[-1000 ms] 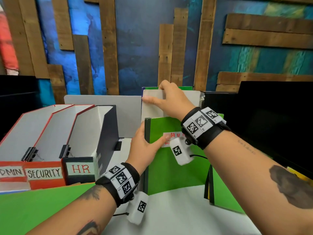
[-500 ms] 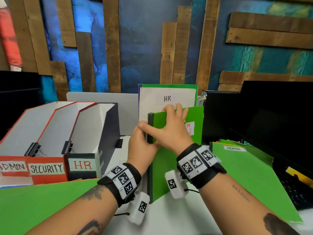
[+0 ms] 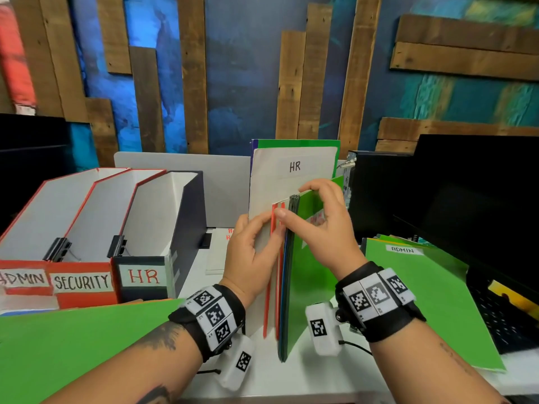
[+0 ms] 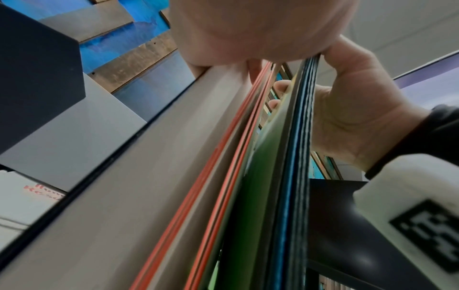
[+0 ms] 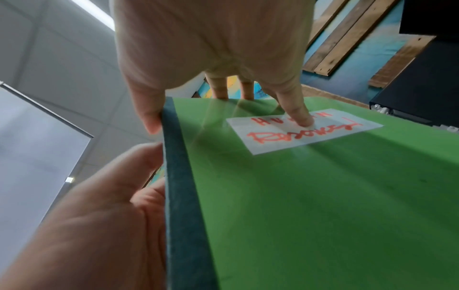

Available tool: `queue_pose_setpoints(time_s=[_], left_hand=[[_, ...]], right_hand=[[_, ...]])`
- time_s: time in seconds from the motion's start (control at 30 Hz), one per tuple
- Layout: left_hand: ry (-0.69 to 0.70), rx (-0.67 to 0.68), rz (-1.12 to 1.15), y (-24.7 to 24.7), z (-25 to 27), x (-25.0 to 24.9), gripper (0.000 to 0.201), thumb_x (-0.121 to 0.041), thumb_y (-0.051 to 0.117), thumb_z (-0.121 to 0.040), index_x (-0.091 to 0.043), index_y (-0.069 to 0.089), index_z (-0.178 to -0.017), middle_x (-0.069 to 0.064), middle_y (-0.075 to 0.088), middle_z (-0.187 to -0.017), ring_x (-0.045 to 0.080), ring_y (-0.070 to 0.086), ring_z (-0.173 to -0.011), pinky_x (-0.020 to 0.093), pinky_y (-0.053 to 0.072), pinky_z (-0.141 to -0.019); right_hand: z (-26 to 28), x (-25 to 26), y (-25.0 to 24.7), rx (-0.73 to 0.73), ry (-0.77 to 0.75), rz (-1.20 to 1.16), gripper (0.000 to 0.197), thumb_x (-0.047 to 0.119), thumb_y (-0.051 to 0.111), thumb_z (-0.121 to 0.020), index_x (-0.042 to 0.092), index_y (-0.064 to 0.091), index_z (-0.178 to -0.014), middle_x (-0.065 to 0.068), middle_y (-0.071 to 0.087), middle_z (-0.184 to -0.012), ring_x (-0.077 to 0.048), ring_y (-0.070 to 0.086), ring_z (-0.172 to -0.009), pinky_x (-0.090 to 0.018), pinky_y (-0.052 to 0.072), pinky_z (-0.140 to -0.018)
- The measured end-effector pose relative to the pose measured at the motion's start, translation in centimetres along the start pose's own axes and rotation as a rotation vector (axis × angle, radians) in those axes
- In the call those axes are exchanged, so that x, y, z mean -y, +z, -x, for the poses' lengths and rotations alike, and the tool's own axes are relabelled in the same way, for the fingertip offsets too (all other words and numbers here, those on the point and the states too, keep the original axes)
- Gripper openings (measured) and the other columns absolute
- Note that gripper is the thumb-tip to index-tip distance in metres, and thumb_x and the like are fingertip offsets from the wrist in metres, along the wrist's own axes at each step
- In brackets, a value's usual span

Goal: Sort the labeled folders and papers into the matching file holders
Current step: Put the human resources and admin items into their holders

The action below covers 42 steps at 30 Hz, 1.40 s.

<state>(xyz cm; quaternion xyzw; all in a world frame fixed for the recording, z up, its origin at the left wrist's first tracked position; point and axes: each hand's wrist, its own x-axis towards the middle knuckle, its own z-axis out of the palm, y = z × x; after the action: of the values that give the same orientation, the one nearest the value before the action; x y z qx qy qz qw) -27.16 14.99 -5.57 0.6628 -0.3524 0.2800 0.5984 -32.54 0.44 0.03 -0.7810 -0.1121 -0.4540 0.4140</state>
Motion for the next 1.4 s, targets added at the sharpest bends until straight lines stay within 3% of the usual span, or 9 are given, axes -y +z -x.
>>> queue_pose_setpoints(time_s=[0.2, 0.37, 0.53, 0.67, 0.77, 0.87, 1.0, 1.13, 1.4], left_hand=[[-0.075, 0.024, -0.107, 0.6, -0.6, 0.7, 0.039, -0.056, 0.051, -0.09, -0.032, 0.074, -0.111, 0.005, 0.066, -0.101, -0.008, 0.047, -0.101, 0.008, 0.041, -0.085], [-0.108, -0.055, -0.046, 1.0, -0.5, 0.1, 0.026, -0.041, 0.049, -0.1, -0.026, 0.068, -0.11, 0.008, 0.056, -0.099, 0.004, 0.052, -0.092, 0.018, 0.043, -0.079], [-0.082, -0.105, 0.117, 1.7, -0.6, -0.7, 0.026, -0.033, 0.045, -0.107, -0.054, 0.058, -0.113, 0.001, 0.063, -0.113, 0.012, 0.062, -0.107, 0.029, 0.05, -0.094], [-0.075, -0.116, 0.169, 1.8, -0.1, -0.1, 0.021, -0.044, 0.045, -0.105, -0.045, 0.063, -0.116, 0.006, 0.065, -0.11, 0.023, 0.063, -0.106, 0.049, 0.052, -0.094], [-0.057, -0.078, 0.186, 1.3, 0.2, -0.4, 0.027, -0.063, 0.048, -0.096, -0.049, 0.062, -0.115, 0.005, 0.064, -0.109, 0.019, 0.062, -0.106, 0.043, 0.052, -0.095], [-0.079, -0.01, 0.05, 1.0, 0.4, -0.5, 0.05, -0.08, 0.062, -0.073, -0.056, 0.054, -0.116, -0.005, 0.057, -0.111, 0.003, 0.058, -0.105, 0.02, 0.049, -0.092], [-0.18, -0.005, -0.125, 1.0, 0.6, 0.5, 0.078, -0.071, 0.083, -0.06, -0.034, 0.057, -0.124, -0.011, 0.05, -0.113, 0.001, 0.054, -0.108, 0.026, 0.049, -0.099], [-0.227, 0.019, -0.144, 0.9, 0.8, 0.9, 0.076, -0.067, 0.084, -0.062, -0.034, 0.059, -0.125, -0.011, 0.048, -0.113, 0.001, 0.054, -0.108, 0.027, 0.049, -0.1], [-0.207, -0.008, -0.022, 1.2, 0.6, 0.0, 0.034, -0.039, 0.085, -0.079, -0.035, 0.072, -0.109, -0.007, 0.056, -0.106, -0.009, 0.056, -0.101, 0.011, 0.046, -0.095]], right_hand=[[-0.5, 0.6, -1.4, 0.029, -0.015, 0.296, 0.06, 0.076, 0.07, -0.063, 0.027, 0.052, -0.093, 0.012, 0.048, -0.107, -0.02, 0.042, -0.117, -0.03, 0.037, -0.093], [-1.9, 1.4, -2.7, 0.219, -0.052, 0.328, 0.051, 0.079, 0.071, -0.059, 0.036, 0.049, -0.074, 0.016, 0.055, -0.136, -0.018, 0.015, -0.152, -0.055, 0.018, -0.121], [-3.9, 1.1, -2.8, 0.339, -0.113, 0.388, 0.077, 0.097, 0.058, -0.054, 0.029, 0.071, -0.086, 0.016, 0.064, -0.103, -0.009, 0.049, -0.118, -0.049, 0.034, -0.109], [-5.0, 1.7, -3.1, 0.446, -0.04, 0.456, 0.088, 0.102, 0.055, -0.041, 0.03, 0.074, -0.087, 0.016, 0.061, -0.101, -0.012, 0.045, -0.112, -0.036, 0.034, -0.099], [-5.8, 1.7, -3.0, 0.473, -0.042, 0.42, 0.089, 0.101, 0.062, -0.04, 0.028, 0.078, -0.088, 0.016, 0.063, -0.104, -0.012, 0.052, -0.11, -0.041, 0.042, -0.102], [-6.2, 2.5, -3.5, 0.371, -0.008, 0.303, 0.084, 0.094, 0.07, -0.039, 0.019, 0.075, -0.075, 0.009, 0.067, -0.096, -0.012, 0.061, -0.097, -0.043, 0.052, -0.09], [-7.2, 3.3, -4.4, 0.15, -0.044, 0.272, 0.083, 0.096, 0.065, -0.038, 0.018, 0.07, -0.065, 0.011, 0.06, -0.095, -0.003, 0.055, -0.097, -0.039, 0.05, -0.093], [-8.8, 3.9, -5.1, -0.067, -0.125, 0.366, 0.084, 0.095, 0.068, -0.039, 0.02, 0.05, -0.072, 0.014, 0.042, -0.086, -0.01, 0.041, -0.087, -0.063, 0.038, -0.103], [-9.2, 5.2, -4.0, -0.344, -0.31, 0.451, 0.093, 0.084, 0.08, -0.044, 0.019, 0.034, -0.09, -0.002, 0.04, -0.093, -0.022, 0.037, -0.087, -0.047, 0.04, -0.078]])
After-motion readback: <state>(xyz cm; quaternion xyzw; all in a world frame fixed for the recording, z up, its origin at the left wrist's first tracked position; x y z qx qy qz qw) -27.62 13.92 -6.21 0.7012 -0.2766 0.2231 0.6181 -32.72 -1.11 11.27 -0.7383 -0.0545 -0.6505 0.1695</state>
